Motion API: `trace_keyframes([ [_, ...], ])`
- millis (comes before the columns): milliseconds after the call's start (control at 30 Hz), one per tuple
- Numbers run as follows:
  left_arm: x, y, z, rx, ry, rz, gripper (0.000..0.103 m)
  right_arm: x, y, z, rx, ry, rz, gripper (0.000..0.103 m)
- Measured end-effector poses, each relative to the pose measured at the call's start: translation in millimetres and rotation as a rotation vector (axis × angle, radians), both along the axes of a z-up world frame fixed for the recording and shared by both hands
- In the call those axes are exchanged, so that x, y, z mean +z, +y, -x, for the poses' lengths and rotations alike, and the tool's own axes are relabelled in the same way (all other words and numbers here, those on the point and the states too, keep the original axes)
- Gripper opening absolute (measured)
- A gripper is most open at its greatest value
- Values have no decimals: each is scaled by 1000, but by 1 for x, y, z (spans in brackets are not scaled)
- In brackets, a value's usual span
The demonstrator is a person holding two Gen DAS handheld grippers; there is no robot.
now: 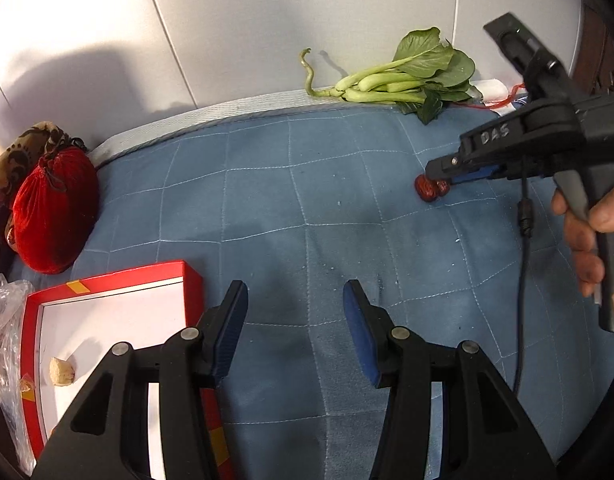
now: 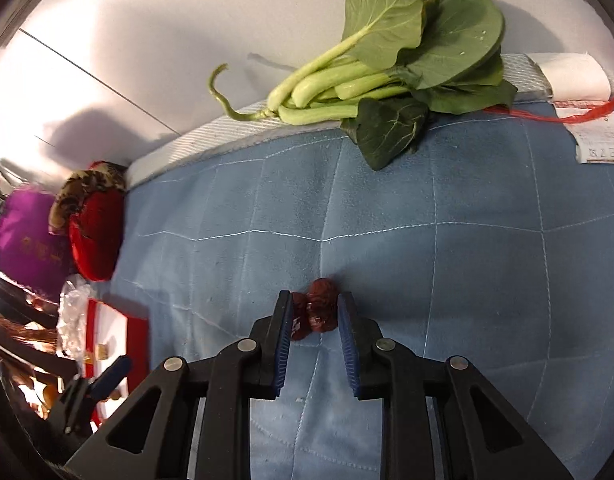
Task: Organize fruits
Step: 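Grasp a pair of red dates with the right tool while the left tool grasps another red date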
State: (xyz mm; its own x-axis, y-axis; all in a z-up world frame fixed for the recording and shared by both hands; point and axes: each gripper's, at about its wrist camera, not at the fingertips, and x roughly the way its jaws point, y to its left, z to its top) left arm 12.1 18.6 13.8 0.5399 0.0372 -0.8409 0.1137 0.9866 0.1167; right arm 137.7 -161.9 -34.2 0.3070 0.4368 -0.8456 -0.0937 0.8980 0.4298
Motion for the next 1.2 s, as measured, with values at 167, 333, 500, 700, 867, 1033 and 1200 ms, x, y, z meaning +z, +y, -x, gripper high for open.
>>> trace_keyframes([
  [167, 0, 3, -4, 9, -1, 34, 48, -7, 8, -2, 3, -1, 37, 19],
  [333, 4, -10, -18, -22, -23, 92, 48, -4, -11, 5, 0, 43, -21, 17],
  [500, -2, -45, -37, -123, -38, 130, 48, 23, -51, 37, -39, 25, -70, 17],
  [700, -19, -85, -64, -174, 7, 209, 48, 41, -95, 80, -74, -15, -104, 17],
  [867, -32, -92, -84, -131, 33, 215, 48, 31, -113, 76, -86, 4, -109, 17],
  [1033, -46, -95, -92, -103, 66, 197, 29, 29, -110, 68, -69, 8, -118, 17],
  [1200, -49, -97, -93, -110, 20, 174, 16, 30, -103, 68, -51, -6, -99, 17],
])
